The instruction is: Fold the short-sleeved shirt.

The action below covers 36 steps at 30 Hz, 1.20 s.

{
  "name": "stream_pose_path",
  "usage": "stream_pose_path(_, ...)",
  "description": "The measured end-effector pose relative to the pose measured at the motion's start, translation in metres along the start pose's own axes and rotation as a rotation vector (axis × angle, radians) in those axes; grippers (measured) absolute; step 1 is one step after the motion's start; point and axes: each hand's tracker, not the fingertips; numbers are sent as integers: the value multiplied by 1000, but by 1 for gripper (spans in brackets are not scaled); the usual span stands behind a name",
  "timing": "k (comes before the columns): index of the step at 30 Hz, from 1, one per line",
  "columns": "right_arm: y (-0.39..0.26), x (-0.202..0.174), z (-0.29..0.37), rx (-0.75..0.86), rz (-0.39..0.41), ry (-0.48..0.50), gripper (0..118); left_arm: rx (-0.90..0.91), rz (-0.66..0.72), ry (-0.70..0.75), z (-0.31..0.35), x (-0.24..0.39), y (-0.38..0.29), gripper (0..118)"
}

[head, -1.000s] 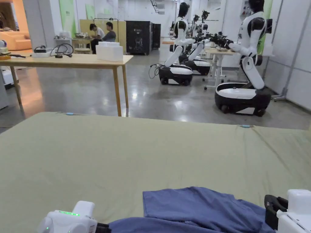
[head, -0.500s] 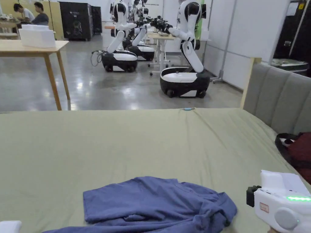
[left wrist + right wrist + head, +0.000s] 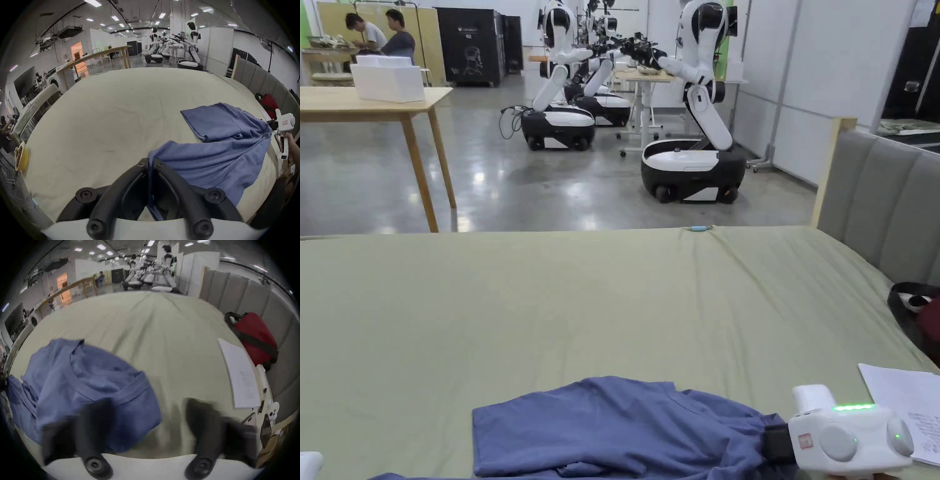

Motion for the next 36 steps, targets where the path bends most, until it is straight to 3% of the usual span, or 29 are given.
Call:
stream_pose_path(1, -1, -4, -3, -12, 27, -5, 8, -4, 3, -1, -2, -1, 2, 3)
stream_pose_path(4, -4, -6, 10, 27, -32, 1, 8, -10, -7, 0, -7, -3, 1, 3)
stream_pose_path(6, -1, 3, 16, 28, -103, 56, 7, -11, -24, 7, -8, -8, 5, 3)
stream_pose_path(10, 19, 20, 68, 157, -202, 88, 7, 28, -21, 18, 10, -23, 28, 2)
stream_pose_path(19, 104, 5, 199, 454, -101, 87, 7, 270, -18, 86, 79, -41, 140, 2)
stream_pose_path(27, 198, -23, 292, 705, -11, -11, 7, 431, 51, 121, 109, -60, 247, 2)
stream_pose_path(36, 291, -33, 328, 851, -33, -33, 7, 547, 43, 172, 111, -51, 360, 2)
